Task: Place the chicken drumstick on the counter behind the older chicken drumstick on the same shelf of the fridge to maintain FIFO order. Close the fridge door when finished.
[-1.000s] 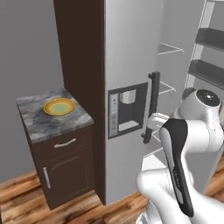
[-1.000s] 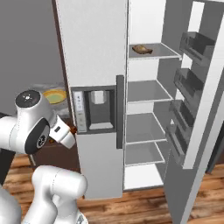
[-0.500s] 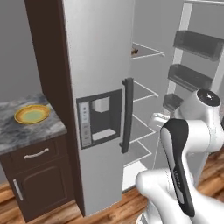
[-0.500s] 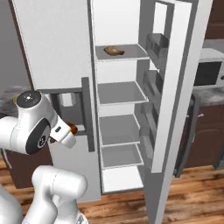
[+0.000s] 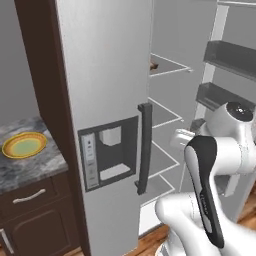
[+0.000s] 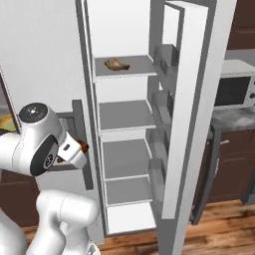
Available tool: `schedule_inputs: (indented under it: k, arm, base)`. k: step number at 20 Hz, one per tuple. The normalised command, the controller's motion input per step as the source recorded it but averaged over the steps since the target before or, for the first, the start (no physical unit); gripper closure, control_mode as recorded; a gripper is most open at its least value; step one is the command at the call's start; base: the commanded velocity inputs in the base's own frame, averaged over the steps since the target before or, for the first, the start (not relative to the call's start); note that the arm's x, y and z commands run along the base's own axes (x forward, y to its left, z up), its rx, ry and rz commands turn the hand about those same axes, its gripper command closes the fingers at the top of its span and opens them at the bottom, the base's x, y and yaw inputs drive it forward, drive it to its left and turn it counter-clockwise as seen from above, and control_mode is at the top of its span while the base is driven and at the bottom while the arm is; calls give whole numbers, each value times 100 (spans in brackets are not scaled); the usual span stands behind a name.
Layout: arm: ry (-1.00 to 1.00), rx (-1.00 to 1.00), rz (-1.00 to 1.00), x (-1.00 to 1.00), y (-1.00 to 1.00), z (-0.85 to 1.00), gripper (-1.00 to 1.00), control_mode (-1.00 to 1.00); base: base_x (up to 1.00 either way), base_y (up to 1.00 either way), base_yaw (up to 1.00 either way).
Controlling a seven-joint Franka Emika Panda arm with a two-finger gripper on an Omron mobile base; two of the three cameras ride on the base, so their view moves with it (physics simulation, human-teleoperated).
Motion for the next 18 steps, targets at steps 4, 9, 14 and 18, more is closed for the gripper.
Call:
schedule_inputs:
  k: [4,9,14,18]
  arm:
    - [0,0,0,0,0,0,100,100]
    - [0,0,0,0,0,0,100,100]
    - [0,0,0,0,0,0,100,100]
    - [0,0,0,0,0,0,100,100]
  base:
    - [55,-44,0]
    - [51,-45,0]
    - [59,-16,1]
    - [59,-6,7]
